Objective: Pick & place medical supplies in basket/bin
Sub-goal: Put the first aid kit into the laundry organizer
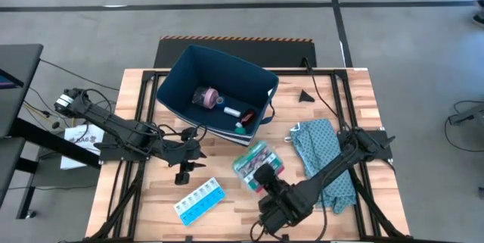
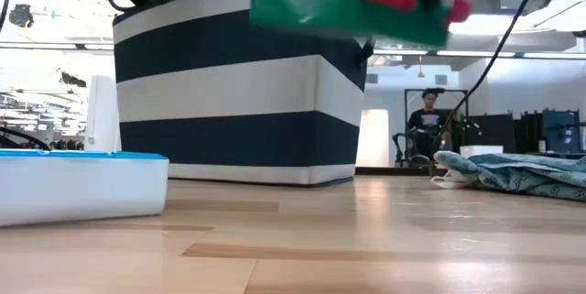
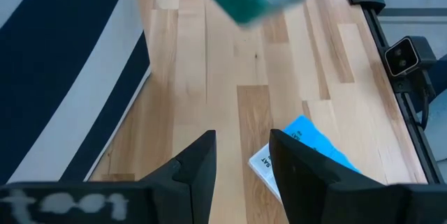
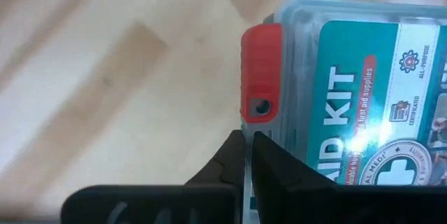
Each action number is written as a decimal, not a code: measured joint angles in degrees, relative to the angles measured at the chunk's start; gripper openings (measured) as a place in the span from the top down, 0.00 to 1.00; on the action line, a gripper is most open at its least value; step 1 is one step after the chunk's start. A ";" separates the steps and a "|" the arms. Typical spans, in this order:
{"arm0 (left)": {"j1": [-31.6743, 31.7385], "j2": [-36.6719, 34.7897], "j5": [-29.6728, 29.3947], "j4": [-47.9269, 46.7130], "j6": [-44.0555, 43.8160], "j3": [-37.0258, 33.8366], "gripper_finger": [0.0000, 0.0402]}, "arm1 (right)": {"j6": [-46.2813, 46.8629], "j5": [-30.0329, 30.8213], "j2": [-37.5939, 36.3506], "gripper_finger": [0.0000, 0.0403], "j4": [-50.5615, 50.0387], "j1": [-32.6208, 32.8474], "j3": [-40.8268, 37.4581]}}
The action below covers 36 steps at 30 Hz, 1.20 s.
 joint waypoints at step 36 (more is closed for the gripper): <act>-4.90 -15.75 -16.16 -2.10 12.64 0.02 0.70 | -4.54 -29.41 1.72 0.98 10.73 -50.75 23.30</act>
